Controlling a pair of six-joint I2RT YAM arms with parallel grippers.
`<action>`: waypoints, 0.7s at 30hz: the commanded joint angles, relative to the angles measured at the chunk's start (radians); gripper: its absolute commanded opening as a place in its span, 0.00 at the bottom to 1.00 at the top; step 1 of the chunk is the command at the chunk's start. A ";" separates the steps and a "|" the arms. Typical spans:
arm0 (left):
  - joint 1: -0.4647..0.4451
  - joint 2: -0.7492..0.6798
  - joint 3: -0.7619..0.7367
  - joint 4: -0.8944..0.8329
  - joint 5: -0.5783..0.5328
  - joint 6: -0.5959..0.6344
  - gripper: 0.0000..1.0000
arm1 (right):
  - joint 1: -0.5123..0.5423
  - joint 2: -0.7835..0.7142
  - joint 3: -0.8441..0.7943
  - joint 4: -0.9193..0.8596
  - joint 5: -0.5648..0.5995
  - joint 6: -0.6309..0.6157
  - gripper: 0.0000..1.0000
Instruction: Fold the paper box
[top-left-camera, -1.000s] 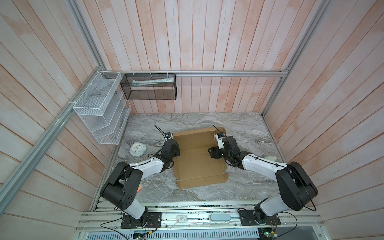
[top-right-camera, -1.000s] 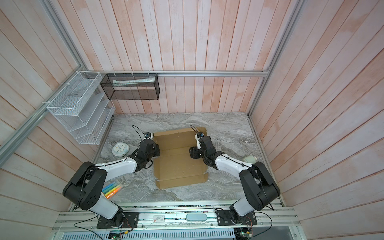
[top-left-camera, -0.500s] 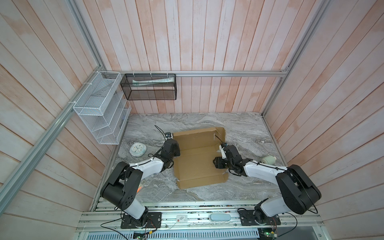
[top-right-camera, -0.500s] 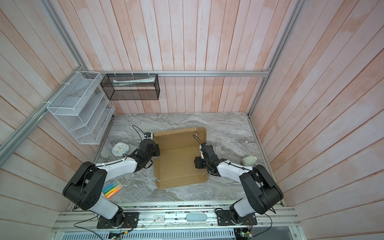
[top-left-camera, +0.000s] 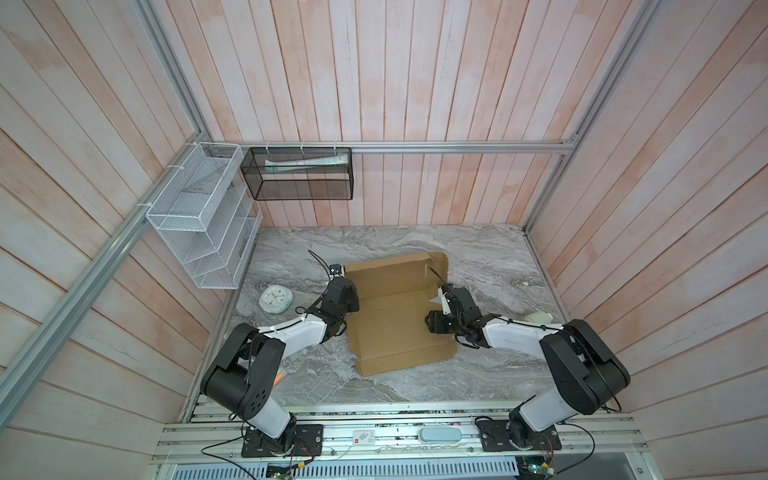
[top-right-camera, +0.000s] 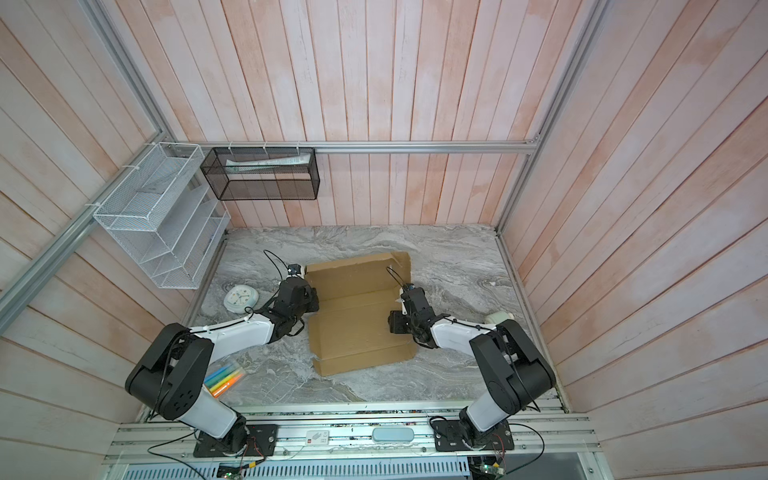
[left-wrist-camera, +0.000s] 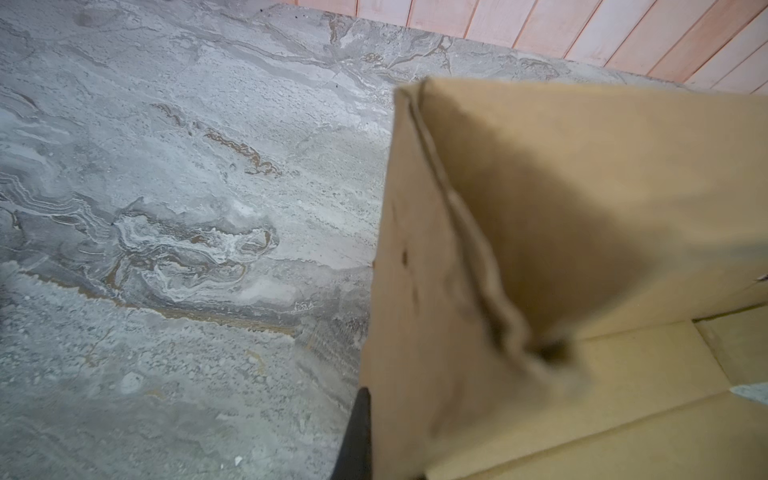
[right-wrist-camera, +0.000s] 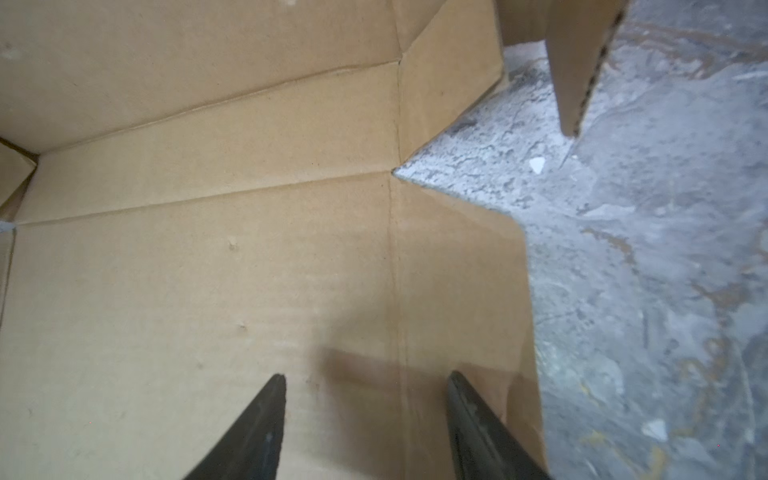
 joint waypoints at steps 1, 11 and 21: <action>0.002 0.031 0.014 -0.044 0.017 -0.003 0.00 | -0.026 -0.109 0.014 -0.066 0.022 -0.028 0.63; 0.003 0.027 0.023 -0.056 0.028 0.004 0.00 | -0.164 -0.210 0.099 -0.083 0.126 -0.091 0.62; 0.013 0.031 0.030 -0.058 0.064 0.011 0.00 | -0.304 -0.105 0.159 0.031 0.009 -0.090 0.57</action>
